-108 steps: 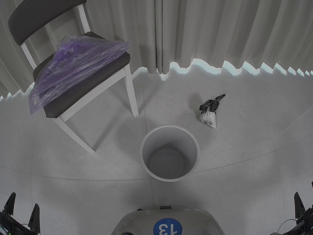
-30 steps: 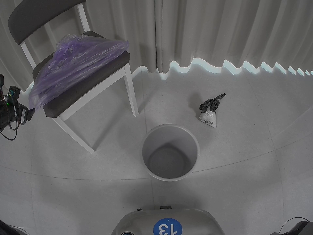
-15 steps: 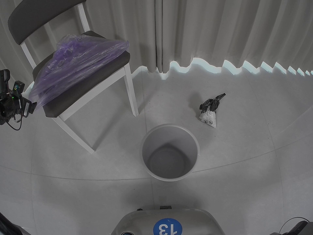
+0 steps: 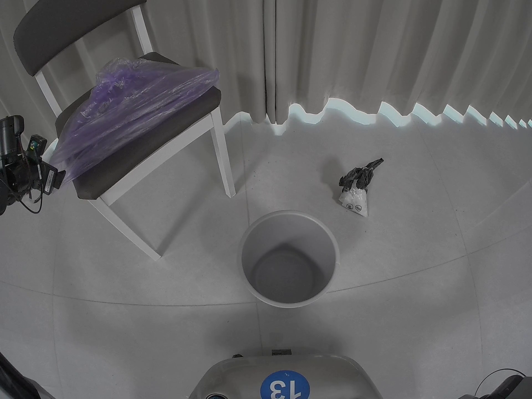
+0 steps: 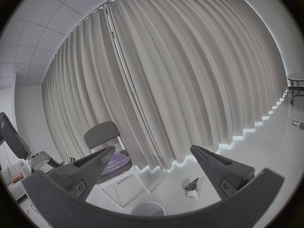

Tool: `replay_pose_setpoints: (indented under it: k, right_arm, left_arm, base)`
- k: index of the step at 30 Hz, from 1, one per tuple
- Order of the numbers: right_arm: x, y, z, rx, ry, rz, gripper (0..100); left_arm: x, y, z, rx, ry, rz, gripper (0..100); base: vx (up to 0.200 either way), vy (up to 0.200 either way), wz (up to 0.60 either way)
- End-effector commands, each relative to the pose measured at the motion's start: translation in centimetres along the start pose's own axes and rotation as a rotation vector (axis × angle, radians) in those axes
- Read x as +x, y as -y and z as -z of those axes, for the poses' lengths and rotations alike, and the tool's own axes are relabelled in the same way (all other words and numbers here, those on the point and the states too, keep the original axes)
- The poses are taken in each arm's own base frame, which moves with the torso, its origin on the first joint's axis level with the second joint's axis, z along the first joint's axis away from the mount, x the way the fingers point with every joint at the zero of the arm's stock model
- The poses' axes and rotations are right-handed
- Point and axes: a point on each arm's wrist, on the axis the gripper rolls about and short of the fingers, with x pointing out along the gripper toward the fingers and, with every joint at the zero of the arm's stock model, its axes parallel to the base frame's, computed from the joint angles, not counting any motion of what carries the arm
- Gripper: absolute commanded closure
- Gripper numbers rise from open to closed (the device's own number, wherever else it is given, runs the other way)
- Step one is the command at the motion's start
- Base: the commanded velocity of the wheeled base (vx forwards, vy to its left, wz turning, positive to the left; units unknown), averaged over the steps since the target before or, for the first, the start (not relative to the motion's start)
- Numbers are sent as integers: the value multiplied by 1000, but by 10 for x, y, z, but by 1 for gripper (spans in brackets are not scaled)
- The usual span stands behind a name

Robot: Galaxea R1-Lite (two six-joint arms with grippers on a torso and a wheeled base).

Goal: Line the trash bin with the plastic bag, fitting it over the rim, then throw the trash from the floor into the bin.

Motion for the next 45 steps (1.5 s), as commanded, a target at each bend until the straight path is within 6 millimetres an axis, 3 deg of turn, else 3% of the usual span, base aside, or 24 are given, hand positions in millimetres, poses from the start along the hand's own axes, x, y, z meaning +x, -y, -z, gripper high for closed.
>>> replay_pose_setpoints:
  k: [1,18,19,45]
  right_arm:
    - [0,0,0,0,-1,-1,0]
    - [0,0,1,-3,1,-2,0]
    - [0,0,1,-3,1,-2,0]
    - [0,0,0,-4,6,-6,0]
  left_arm:
    - [5,0,-2,0,2,-2,0]
    - [6,-3,-6,6,7,-20,0]
    - [6,-2,-6,6,10,-19,100]
    - [2,0,-9,5,23,-27,100]
  base:
    - [0,0,0]
    - [0,0,0]
    - [0,0,0]
    - [0,0,0]
